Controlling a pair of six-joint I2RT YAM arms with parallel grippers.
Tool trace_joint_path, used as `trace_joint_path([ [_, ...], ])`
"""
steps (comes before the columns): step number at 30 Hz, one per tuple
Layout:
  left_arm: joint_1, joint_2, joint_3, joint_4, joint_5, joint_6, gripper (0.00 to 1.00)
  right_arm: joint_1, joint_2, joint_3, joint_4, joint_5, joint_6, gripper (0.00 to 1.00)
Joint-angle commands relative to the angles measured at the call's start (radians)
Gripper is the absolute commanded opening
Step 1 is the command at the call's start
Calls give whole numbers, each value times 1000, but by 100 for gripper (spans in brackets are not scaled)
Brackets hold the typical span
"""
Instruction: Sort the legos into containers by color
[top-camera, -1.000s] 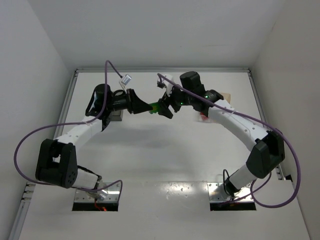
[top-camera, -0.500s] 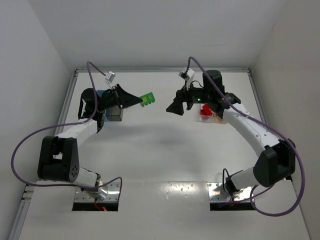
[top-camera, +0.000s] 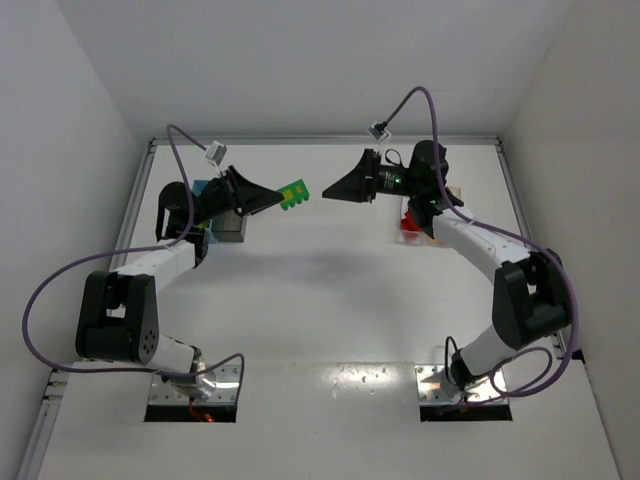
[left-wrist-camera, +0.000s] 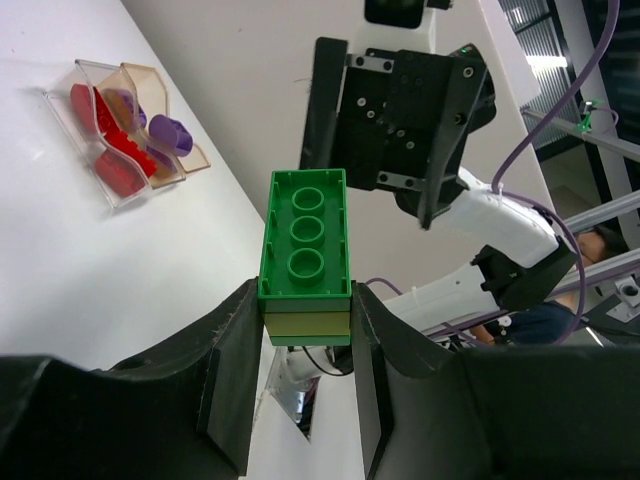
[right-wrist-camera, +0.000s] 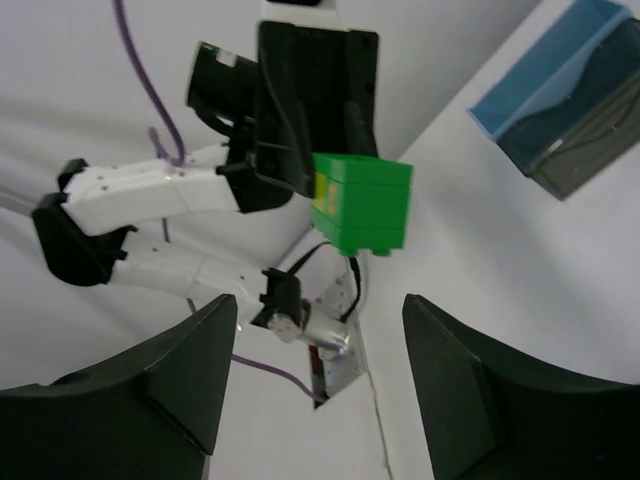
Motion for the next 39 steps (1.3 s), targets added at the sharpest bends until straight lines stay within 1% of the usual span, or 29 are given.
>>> trace_joint_path([
  [1, 11, 0, -1, 62, -11, 10, 0, 10, 15, 15, 208, -32, 171, 66],
  [2, 11, 0, -1, 52, -11, 11, 0, 20, 15, 15, 208, -32, 171, 65],
  [5, 11, 0, 9, 52, -11, 11, 0, 30, 37, 15, 222, -32, 194, 65],
  [16, -17, 0, 18, 52, 7, 11, 0, 49, 115, 49, 222, -32, 185, 65],
  [27, -35, 0, 18, 34, 7, 30, 0, 98, 144, 89, 222, -32, 176, 65],
  [29, -35, 10, 18, 34, 7, 30, 0, 98, 144, 89, 222, -23, 176, 63],
  [30, -35, 10, 18, 34, 7, 30, 0, 98, 153, 89, 222, -23, 176, 61],
  [31, -35, 10, 18, 34, 7, 30, 0, 98, 153, 89, 222, -23, 166, 61],
  [33, -35, 10, 18, 34, 7, 30, 0, 107, 153, 89, 222, -23, 166, 56],
  [39, -35, 10, 18, 34, -2, 30, 0, 116, 162, 89, 222, -14, 157, 52],
])
